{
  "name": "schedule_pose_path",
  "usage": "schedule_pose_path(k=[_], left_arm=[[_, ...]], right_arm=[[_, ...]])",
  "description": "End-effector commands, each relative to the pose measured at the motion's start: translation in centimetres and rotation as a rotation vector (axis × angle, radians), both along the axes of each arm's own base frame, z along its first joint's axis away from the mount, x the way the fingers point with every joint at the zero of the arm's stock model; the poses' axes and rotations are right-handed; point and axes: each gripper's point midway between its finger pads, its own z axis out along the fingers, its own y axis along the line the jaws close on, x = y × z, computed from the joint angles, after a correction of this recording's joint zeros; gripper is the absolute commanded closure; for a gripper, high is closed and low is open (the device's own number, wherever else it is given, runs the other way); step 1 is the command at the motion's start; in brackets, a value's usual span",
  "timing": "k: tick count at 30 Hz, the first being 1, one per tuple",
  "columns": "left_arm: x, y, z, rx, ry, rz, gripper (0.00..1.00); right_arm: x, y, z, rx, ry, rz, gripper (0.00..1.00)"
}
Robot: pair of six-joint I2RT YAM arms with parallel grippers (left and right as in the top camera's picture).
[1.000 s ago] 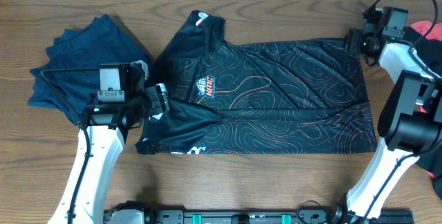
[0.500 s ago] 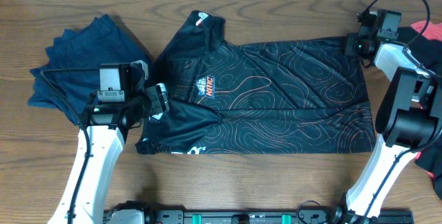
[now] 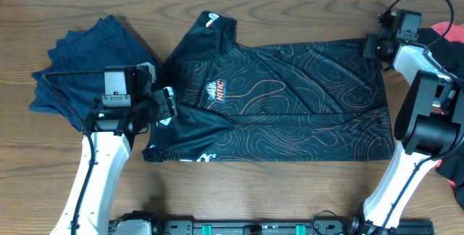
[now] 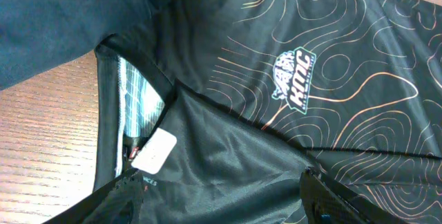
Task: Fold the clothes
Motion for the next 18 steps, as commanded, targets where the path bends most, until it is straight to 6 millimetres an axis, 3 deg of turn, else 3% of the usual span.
schedule_pose_path(k=[1,3,18], left_arm=[[0.6,-0.1,0.8,0.0,-0.023,-0.005,0.26],[0.7,-0.1,0.8,0.0,-0.026,-0.005,0.26],[0.7,-0.1,0.8,0.0,-0.025,-0.005,0.26]], right_arm=[[0.3,-0.2,1.7,-0.024,-0.024,-0.032,0.51],[0.4,0.1,1.8,-0.008,-0.028,-0.02,0.46],[1.9,2.7,2.6,0.014,-0.089,0.047,0.43]])
